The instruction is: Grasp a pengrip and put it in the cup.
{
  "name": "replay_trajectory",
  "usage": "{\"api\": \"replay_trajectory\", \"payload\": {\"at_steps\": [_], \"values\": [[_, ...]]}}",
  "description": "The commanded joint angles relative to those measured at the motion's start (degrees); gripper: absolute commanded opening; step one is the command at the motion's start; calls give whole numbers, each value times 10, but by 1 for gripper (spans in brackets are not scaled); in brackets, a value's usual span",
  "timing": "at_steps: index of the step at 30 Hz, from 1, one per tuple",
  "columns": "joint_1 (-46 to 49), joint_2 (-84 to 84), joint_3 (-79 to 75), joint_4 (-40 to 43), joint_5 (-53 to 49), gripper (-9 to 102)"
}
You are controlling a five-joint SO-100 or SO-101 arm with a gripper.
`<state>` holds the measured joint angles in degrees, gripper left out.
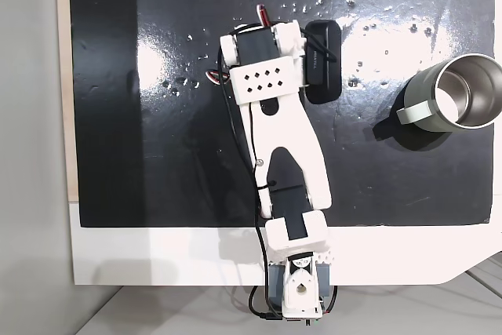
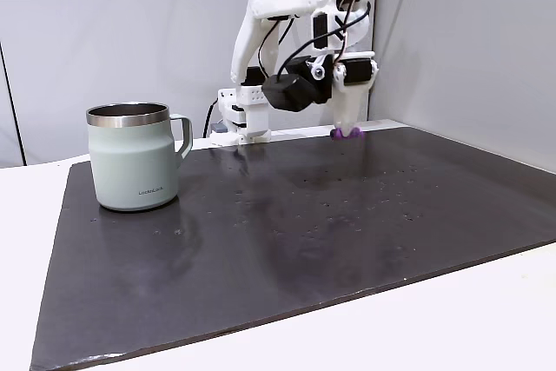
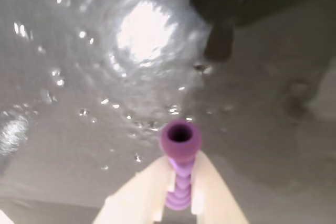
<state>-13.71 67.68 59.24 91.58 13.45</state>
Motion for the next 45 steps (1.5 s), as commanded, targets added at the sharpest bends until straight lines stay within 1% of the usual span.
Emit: {"api": "replay_trajectory", "payload": {"at_steps": [1,8,12,15,19,23,29,34,42,45], "values": [[46,103,7,28,-14,0],[127,236,-2,85,-87,0],[191,272,-3,116,-128,0],[250,286,-3,122,-168,0],[336,278,-27,123,-226,0],[411,242,-84,124,-282,0],[498,172,-172,125,-350,0],[529,112,-249,123,-377,0],[541,-11,-385,123,-388,0],[542,-27,-396,126,-391,0]]}}
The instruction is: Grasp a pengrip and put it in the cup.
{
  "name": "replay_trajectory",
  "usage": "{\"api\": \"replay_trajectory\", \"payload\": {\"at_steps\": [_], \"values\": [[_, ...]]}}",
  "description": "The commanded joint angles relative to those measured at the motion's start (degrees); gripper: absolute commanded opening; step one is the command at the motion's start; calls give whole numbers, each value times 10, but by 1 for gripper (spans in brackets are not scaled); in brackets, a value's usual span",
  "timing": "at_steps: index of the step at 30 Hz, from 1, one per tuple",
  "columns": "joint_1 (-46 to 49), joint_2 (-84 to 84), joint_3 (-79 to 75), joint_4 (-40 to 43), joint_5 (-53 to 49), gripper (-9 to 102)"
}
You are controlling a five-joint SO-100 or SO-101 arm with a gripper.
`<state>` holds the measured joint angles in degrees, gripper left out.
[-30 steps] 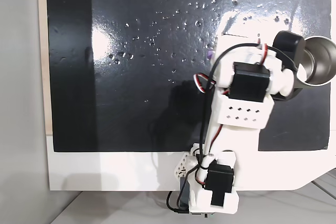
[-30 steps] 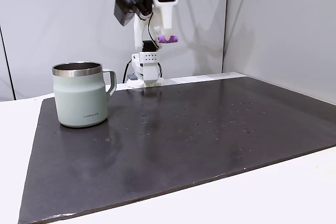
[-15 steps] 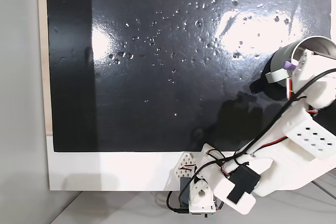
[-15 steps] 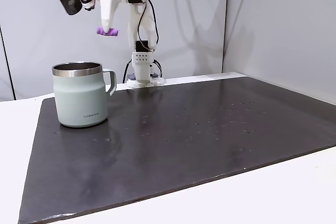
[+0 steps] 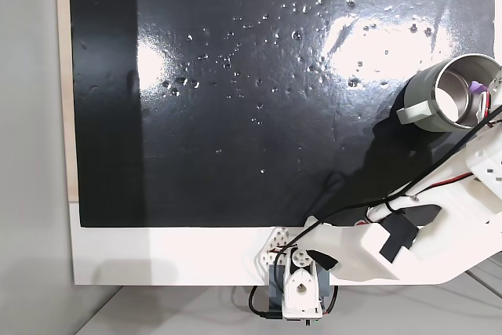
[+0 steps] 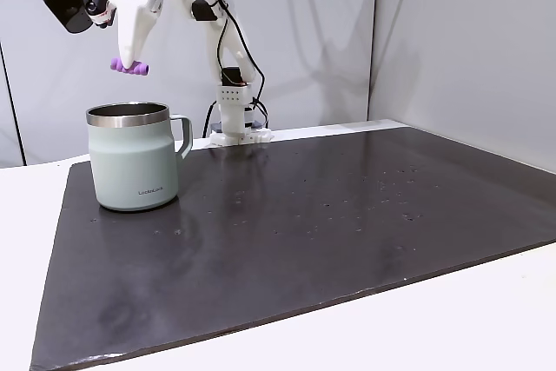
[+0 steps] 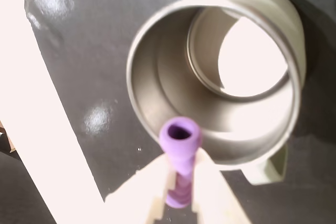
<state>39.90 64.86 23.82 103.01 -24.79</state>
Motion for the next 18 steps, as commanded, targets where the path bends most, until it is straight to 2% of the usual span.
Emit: {"api": "replay_trajectory", "payload": {"at_steps": [1,7,14,18], "values": [[6,1,-42,12,-9,0],[5,4,-41,15,-9,2],[3,14,-30,16,-11,29],[1,22,-19,16,-11,31]]}}
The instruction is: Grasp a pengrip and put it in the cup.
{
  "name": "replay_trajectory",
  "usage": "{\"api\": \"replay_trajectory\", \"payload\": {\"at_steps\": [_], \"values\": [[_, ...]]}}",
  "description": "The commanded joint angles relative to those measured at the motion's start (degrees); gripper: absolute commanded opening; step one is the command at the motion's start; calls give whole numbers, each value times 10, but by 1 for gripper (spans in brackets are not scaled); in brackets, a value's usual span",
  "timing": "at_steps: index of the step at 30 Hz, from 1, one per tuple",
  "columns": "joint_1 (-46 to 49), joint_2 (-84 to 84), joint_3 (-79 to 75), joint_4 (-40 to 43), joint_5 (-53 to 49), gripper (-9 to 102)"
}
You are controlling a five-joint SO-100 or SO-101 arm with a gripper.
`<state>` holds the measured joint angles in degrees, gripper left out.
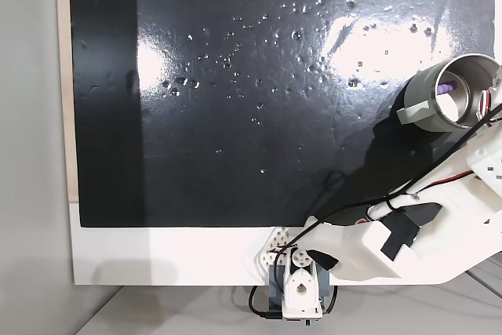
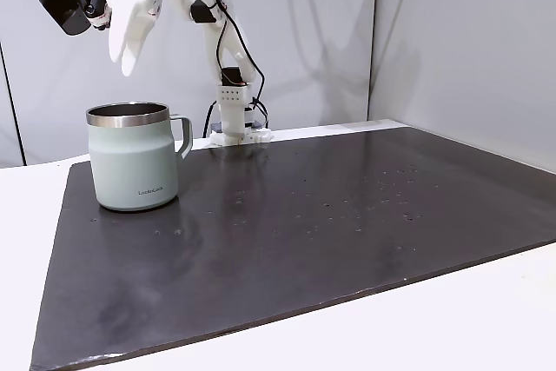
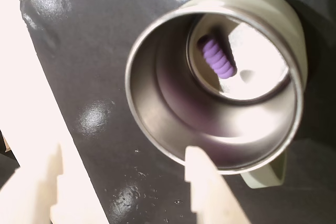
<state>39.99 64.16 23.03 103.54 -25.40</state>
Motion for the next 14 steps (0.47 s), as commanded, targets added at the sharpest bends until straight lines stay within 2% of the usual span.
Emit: {"api": "replay_trajectory", "payload": {"at_steps": [1,14], "values": [[0,31,-9,11,-5,31],[-10,54,31,11,-5,31]]}}
